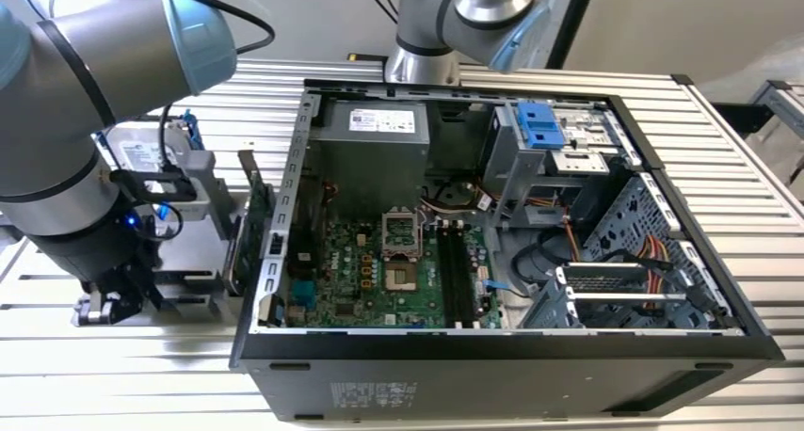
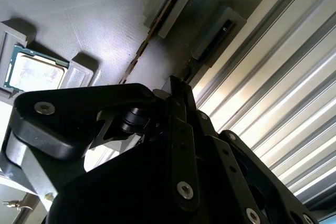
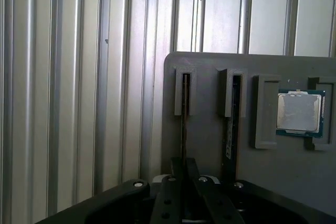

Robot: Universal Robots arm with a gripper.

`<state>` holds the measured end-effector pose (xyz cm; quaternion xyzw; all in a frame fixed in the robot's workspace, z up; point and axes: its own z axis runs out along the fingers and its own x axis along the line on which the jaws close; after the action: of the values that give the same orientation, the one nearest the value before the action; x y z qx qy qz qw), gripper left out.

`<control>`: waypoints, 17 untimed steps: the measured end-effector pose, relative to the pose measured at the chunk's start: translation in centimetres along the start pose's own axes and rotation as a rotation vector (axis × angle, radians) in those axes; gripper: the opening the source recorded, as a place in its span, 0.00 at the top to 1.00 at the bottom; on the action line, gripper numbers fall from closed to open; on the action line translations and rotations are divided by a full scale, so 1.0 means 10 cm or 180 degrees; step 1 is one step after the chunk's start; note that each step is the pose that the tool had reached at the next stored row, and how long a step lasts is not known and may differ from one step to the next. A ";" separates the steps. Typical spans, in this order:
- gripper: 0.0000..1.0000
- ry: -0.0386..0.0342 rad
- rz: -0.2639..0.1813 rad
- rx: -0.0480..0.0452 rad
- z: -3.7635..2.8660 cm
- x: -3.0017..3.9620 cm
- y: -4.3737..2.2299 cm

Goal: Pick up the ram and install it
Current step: 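Pick up the ram and move it above insertion slot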

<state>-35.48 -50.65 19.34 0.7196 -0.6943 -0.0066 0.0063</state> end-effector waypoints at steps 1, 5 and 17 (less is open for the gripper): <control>1.00 0.0000 0.0000 0.0000 0.000 0.000 0.000; 1.00 0.0000 0.0000 0.0000 0.000 0.000 0.000; 1.00 -0.0001 0.0000 0.0000 0.000 0.000 0.000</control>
<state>-35.48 -50.65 19.34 0.7196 -0.6944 -0.0066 0.0062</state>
